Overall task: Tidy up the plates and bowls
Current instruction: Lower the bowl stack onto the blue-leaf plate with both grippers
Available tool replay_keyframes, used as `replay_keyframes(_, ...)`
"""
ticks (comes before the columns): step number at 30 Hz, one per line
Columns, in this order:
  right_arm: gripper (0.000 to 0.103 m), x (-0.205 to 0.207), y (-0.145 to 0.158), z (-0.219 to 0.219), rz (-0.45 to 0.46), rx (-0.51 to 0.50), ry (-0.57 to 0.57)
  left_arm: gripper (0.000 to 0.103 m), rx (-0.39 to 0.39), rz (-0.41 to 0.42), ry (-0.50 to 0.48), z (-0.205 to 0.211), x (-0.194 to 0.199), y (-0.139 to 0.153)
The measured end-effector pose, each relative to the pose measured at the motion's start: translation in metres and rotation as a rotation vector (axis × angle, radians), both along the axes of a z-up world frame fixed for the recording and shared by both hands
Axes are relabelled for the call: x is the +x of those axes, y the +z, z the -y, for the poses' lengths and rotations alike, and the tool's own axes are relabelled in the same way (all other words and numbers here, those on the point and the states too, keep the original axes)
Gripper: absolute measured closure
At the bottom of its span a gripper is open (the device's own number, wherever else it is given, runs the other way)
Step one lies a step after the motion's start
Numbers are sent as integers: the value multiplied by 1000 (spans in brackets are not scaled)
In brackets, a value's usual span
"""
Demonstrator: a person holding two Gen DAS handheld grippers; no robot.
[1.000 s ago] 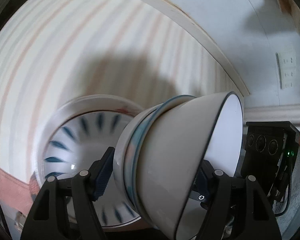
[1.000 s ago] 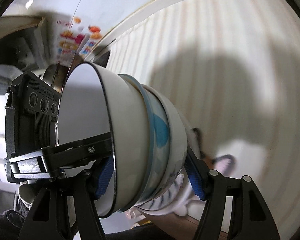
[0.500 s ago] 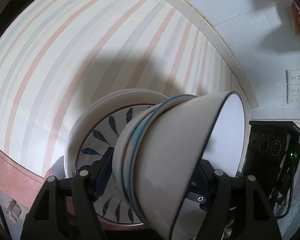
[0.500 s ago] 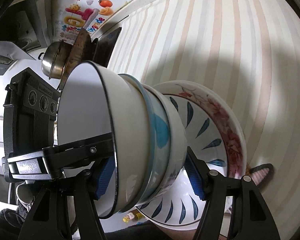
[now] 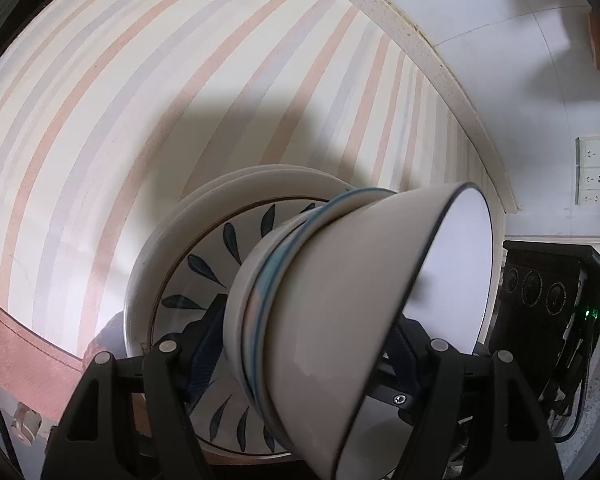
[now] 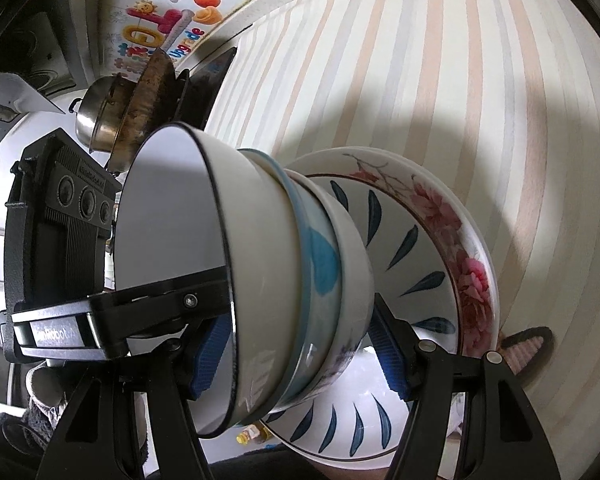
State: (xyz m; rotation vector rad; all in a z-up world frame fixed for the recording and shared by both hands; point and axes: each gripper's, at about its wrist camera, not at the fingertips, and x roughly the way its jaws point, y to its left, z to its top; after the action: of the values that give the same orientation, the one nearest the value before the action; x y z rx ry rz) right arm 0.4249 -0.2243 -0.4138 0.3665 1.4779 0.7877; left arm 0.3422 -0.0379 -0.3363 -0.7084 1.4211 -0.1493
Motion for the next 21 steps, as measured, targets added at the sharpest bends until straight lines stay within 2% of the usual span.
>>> replay_keyframes(7,34,-1,0,3,-1,-20,-4,33,-6,0,-18,0,0,-1)
replay_keyframes(14,34,-2,5,6,9,-41,-9,34,143,85,-67,4,-1,32)
replay_keyframes(21,34,-8,35,17,97,-110,-44,33,371,158,-126,7,-16,73)
